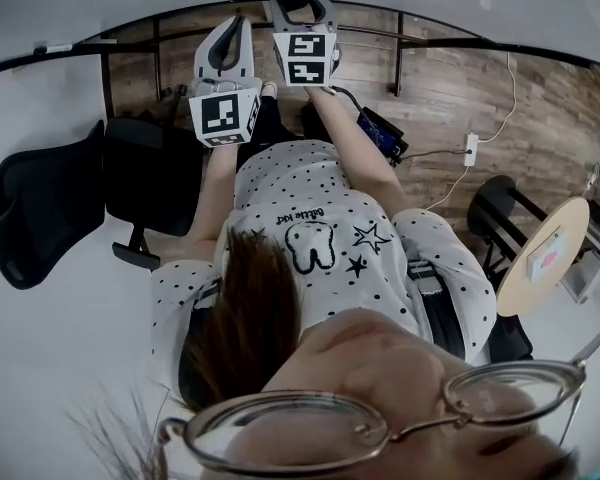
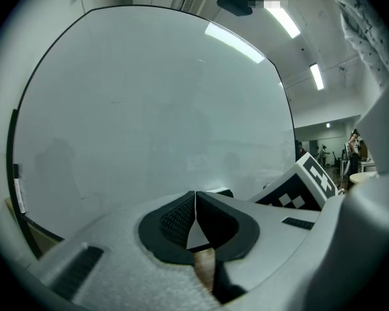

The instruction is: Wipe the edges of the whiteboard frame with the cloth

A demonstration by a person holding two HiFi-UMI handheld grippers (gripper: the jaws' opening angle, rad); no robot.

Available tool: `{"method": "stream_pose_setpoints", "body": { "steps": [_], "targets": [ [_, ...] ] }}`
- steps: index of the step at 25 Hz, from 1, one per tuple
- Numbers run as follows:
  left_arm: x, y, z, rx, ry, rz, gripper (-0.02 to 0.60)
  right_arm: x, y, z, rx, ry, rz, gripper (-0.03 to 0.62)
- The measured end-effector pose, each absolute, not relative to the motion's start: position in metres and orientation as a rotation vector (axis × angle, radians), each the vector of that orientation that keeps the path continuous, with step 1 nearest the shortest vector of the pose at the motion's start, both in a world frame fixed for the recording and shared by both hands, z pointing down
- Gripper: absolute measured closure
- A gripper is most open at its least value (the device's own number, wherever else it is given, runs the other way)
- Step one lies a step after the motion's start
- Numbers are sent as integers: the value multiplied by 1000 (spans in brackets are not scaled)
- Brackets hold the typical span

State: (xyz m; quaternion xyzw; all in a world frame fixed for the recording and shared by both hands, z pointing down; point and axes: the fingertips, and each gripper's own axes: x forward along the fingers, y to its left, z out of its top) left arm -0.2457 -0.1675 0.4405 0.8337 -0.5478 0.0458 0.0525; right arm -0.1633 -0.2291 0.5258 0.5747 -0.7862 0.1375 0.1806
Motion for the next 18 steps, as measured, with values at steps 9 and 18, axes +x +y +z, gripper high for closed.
{"method": "stream_pose_setpoints", "body": {
  "steps": [9,18],
  "targets": [
    [-238,-164,438,2549,-1670,122,561,-143,-231,534,1686,-2164,417,356],
    [-200,-167,431,2594,-1622,120,561,-114,-227,529,1691,-2158,420,356]
  ]
}}
